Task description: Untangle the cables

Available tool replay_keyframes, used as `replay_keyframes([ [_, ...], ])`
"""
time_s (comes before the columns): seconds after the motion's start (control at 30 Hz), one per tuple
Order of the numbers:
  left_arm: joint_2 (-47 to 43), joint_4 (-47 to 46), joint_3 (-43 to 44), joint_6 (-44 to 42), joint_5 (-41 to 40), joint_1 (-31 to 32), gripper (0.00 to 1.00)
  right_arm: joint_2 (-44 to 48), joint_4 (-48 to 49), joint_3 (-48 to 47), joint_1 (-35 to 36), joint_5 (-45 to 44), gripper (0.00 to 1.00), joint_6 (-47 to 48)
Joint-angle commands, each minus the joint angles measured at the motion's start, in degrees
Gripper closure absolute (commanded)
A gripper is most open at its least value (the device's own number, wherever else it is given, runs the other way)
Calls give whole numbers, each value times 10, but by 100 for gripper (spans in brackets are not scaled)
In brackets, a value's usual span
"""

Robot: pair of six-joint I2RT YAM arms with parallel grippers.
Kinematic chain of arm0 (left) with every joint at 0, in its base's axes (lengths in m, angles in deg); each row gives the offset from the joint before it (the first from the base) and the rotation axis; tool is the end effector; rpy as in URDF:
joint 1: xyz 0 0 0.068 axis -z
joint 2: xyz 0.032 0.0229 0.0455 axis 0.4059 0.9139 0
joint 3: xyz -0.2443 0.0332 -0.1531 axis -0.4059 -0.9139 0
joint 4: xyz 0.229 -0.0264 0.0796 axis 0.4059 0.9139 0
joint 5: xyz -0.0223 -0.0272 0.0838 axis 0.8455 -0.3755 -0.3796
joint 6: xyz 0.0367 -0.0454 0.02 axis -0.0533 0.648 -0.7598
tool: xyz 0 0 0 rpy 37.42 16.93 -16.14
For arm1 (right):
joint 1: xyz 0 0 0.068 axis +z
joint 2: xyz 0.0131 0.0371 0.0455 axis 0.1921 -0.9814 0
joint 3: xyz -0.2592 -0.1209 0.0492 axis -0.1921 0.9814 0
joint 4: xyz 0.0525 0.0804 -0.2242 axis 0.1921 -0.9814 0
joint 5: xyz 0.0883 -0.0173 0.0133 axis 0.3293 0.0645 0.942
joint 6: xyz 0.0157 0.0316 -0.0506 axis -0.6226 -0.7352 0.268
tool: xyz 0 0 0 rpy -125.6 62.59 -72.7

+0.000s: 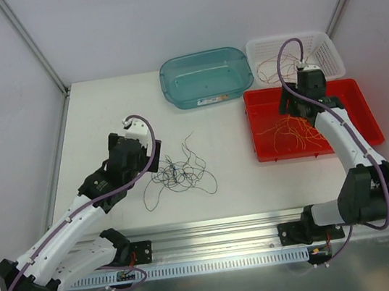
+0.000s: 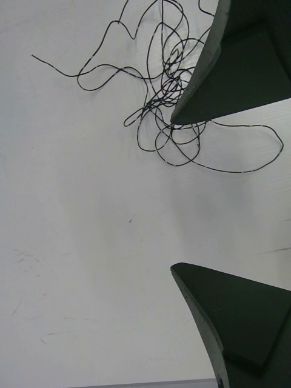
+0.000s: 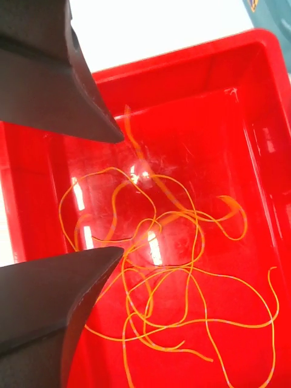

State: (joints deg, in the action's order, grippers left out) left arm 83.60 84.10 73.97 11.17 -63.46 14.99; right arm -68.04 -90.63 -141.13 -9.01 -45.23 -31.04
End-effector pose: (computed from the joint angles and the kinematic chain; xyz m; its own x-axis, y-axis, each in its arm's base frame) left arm 0.1500 -0.0925 0.3229 -0.3489 0.2414 -0.9055 0.2037 0.9627 0.1781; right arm 0.2916 0.0037 0.3157 -0.6074 -0.0897 -0.7893 0.0368 0.9894 -0.1407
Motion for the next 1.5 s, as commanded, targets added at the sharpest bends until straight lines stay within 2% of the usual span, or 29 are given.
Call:
replay_keyframes([
  [0.0, 3, -10, 4, 0, 15, -13, 1, 57, -31, -12, 43, -50, 26, -13],
  [0.13, 12, -7, 5, 12, 44, -22, 1, 90, -48, -8, 115, -6, 26, -16],
  [0.23, 24, -4, 6, 18, 51, -24, 1, 96, -38, 2, 194, 30, 27, -31],
  [0.37, 43, -1, 10, 34, 83, -24, 1, 61, -2, 3, 302, 98, 27, -56],
  [0.57, 94, 4, 19, 97, 130, -25, 1, -63, 52, -57, 397, 108, 29, -68],
  [0.73, 159, 7, 27, 157, 161, -25, 2, -184, 91, -106, 423, 125, 32, -66],
  [0.93, 197, 10, 34, 184, 157, -26, 3, -262, 120, -146, 427, 148, 38, -65],
  [1.17, 231, 8, 36, 267, 204, -27, 4, -279, 135, -145, 427, 173, 61, -58],
  [1.2, 236, 6, 32, 279, 209, -27, 4, -277, 136, -142, 427, 174, 69, -54],
  [1.27, 256, 1, 21, 310, 222, -27, 5, -264, 129, -137, 427, 164, 78, -42],
  [1.3, 261, -3, 15, 319, 223, -27, 6, -255, 120, -134, 428, 163, 86, -42],
  [1.4, 279, -15, -3, 350, 213, -26, 10, -210, 100, -132, 428, 164, 99, -20],
  [1.47, 291, -16, -9, 362, 201, -26, 14, -178, 73, -136, 428, 155, 99, -12],
])
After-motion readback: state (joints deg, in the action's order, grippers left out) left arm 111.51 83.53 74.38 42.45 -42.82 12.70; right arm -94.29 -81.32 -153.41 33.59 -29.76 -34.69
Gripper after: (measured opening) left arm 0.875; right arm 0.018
